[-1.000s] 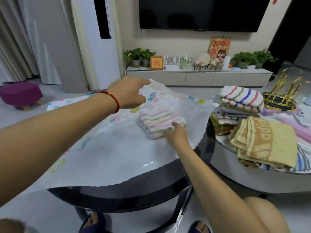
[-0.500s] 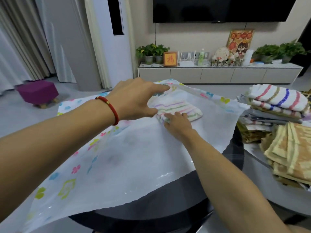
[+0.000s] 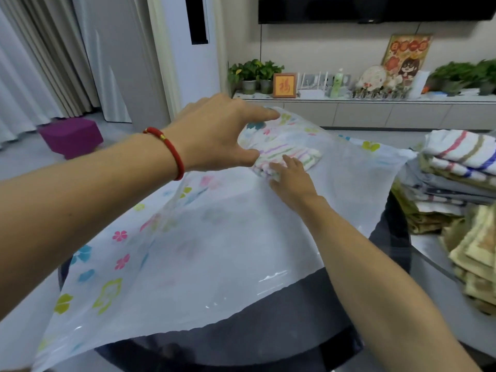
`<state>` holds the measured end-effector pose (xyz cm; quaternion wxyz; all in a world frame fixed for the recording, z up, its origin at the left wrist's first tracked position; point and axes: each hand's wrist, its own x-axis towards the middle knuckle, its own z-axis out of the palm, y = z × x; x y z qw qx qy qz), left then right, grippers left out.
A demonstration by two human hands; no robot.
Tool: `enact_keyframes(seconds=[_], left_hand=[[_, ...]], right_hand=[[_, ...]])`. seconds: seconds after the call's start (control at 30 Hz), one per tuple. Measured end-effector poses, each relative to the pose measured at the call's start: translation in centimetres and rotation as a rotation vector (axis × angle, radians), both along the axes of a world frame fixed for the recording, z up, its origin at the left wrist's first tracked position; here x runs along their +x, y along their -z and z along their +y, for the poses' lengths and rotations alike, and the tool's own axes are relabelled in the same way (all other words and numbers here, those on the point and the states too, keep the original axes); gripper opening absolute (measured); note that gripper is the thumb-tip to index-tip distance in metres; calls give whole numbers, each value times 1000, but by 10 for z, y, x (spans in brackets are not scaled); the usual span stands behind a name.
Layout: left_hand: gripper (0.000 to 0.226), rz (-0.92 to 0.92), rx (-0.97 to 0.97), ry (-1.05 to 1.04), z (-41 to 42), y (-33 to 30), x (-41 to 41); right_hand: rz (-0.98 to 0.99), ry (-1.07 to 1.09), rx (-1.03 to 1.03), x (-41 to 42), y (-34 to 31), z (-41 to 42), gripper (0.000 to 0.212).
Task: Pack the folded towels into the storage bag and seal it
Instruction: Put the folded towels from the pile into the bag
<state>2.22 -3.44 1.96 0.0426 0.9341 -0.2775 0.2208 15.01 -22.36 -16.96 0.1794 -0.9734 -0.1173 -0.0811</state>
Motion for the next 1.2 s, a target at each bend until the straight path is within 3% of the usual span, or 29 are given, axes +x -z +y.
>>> enact_keyframes(seconds=[0.17,0.3,0.43,0.6,0.73,0.9,1.1,1.2], left_hand=[[69,31,-1,-19,-7,10,-4],[71,80,11,-42,-11,19,-9],[77,122,37,-42,-20,28,-17],[82,204,19,-83,-36,38,-27],[81,240,-25,-96,-46,43,-30],[82,257,-37,-96,-51,48,-30],[84,261,-37,-112,-50,49,-28],[87,253,-31,-120,-47,43,-28]], right_hand=[[-86,-118,-156,-82,-15,-41,44],[-238,-101,-180,-160,-32,-108,26],[-387,128,-164,-218,-40,-192,10],[-193,564,-278,-242,-37,-288,26],[97,910,-126,-243,-34,-328,42],[141,1085,25,-237,-34,-331,59],[53,822,331,-239,-57,-330,32],[66,685,582,-246,-81,-313,25]])
